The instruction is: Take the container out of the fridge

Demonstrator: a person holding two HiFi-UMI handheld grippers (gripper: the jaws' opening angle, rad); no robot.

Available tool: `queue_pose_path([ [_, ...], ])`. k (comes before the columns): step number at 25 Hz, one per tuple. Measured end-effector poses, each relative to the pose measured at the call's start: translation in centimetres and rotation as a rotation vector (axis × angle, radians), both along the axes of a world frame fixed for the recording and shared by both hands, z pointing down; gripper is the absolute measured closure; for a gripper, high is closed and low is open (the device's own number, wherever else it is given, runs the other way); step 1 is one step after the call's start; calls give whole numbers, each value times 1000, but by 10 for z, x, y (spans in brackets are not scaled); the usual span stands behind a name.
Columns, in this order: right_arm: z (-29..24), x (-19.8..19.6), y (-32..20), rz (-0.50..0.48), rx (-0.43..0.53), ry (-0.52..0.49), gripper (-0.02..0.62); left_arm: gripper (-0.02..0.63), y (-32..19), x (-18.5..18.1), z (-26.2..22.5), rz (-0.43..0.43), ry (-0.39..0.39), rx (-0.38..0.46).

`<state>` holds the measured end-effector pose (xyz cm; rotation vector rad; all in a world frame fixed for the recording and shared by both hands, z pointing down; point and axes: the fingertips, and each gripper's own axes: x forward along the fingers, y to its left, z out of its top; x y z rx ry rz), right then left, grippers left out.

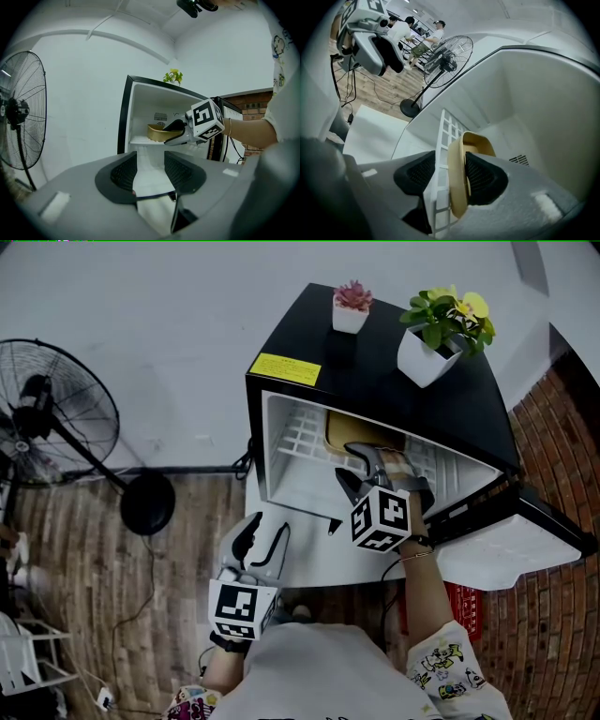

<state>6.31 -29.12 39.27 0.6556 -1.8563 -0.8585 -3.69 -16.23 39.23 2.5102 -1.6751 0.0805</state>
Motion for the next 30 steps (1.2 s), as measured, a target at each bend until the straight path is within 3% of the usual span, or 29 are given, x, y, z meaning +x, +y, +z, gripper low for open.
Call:
queue_pose_path([
  [19,-6,1,0,6,57,17,571,423,3,-11,2,-24,7,1],
  [30,-5,0,5,0,55,46,578,423,6,-13,0,-24,10,-1],
])
